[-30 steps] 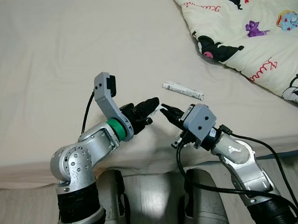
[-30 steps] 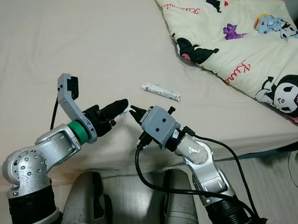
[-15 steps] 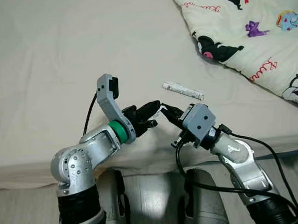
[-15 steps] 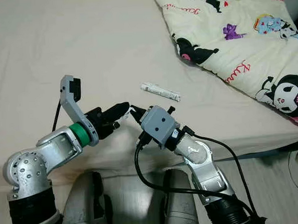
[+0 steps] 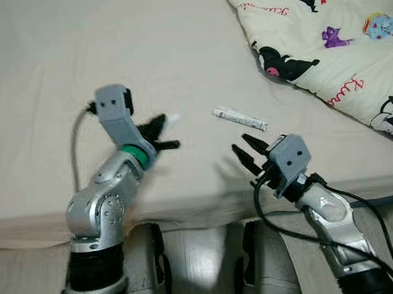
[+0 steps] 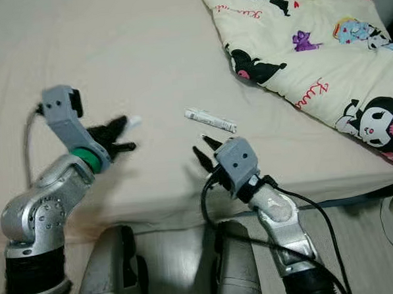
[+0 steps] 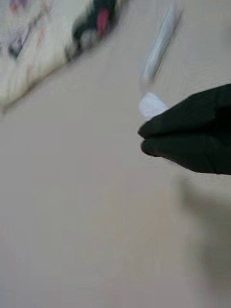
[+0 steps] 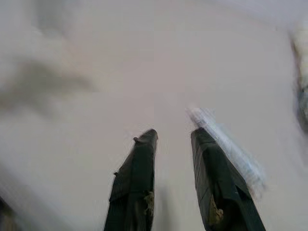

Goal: Clean up the room

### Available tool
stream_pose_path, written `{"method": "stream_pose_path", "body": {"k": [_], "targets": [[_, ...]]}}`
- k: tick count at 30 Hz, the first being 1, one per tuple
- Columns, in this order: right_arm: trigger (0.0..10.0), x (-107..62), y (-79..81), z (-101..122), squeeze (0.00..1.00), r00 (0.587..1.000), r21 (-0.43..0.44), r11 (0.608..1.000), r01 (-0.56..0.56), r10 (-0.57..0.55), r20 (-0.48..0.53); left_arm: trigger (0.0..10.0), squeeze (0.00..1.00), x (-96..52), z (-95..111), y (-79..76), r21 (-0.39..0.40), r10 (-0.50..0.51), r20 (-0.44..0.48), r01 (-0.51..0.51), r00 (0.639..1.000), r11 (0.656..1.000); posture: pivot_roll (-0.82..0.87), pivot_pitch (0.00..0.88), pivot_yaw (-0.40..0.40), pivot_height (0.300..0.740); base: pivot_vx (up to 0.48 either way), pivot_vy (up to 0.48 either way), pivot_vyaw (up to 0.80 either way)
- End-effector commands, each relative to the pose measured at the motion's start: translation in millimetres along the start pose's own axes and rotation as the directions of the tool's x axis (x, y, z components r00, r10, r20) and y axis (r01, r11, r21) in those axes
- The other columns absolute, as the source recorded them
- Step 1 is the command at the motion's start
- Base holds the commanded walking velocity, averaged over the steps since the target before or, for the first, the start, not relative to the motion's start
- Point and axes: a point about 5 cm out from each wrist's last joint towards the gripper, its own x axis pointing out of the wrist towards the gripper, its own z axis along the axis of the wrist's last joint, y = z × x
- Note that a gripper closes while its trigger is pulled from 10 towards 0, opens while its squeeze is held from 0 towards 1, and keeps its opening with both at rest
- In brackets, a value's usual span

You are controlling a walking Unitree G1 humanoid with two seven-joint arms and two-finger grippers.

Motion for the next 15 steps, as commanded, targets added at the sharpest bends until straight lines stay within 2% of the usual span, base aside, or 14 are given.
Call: {"method": "stream_pose_path", "body": {"k": [1,3,5,6,7,8,9,10,15], "targets": [[10.0,-5.1,-13.6,-17,0.0,0.995,-0.001,0.997,0.078,-0.078,-0.061,0.0,0.0,-6.7,-6,4.8,0.04,0.023,-0.014,-0.023,1.0,0.999,0.08,0.288,0.065,0.595,0.0,0.0,0.0],[10.0,2.0,-27.1,-25,0.0,0.984,0.001,0.989,0.151,-0.15,-0.092,0.0,0.0,-16.4,-11,9.7,0.085,0.001,-0.038,0.003,0.999,0.996,0.1,0.303,0.065,0.595,0.0,0.0,0.0],[10.0,2.0,-27.1,-25,0.0,0.984,0.001,0.989,0.151,-0.15,-0.092,0.0,0.0,-16.4,-11,9.7,0.085,0.001,-0.038,0.003,0.999,0.996,0.1,0.303,0.065,0.595,0.0,0.0,0.0],[10.0,8.0,-33.7,-28,0.0,0.974,0.001,0.981,0.194,-0.193,-0.116,0.0,0.0,-23.6,-17,9.6,0.107,-0.036,-0.072,0.044,0.997,0.993,0.15,0.317,0.063,0.595,0.0,0.0,0.0],[10.0,15.1,-38.5,-30,0.0,0.963,-0.013,0.973,0.23,-0.23,-0.142,4.7,0.0,-32.6,-23,11.2,0.144,-0.056,-0.118,0.073,0.991,0.987,0.19,0.336,0.059,0.595,0.0,0.0,0.0],[10.0,15.1,-38.5,-30,0.0,0.963,-0.013,0.973,0.23,-0.23,-0.142,4.7,0.0,-32.6,-23,11.2,0.144,-0.056,-0.118,0.073,0.991,0.987,0.19,0.336,0.059,0.595,0.0,0.0,0.0],[10.0,22.2,-41.8,-32,0.0,0.949,-0.038,0.965,0.26,-0.263,-0.173,10.0,0.0,-42.2,-28,14.6,0.18,-0.052,-0.142,0.077,0.988,0.981,0.22,0.344,0.056,0.595,0.0,0.0,0.0],[10.0,28.9,-42.8,-33,0.0,0.939,-0.052,0.959,0.278,-0.283,-0.195,10.0,0.0,-51.5,-29,19.7,0.196,-0.033,-0.157,0.064,0.987,0.978,0.27,0.361,0.052,0.595,0.0,0.0,0.0],[10.0,41.3,-38.4,-33,0.0,0.932,-0.056,0.959,0.278,-0.284,-0.225,10.0,0.0,-64.6,-24,31.0,0.233,0.027,-0.143,0.007,0.989,0.972,0.31,0.381,0.055,0.595,0.0,0.0,0.0]]}}
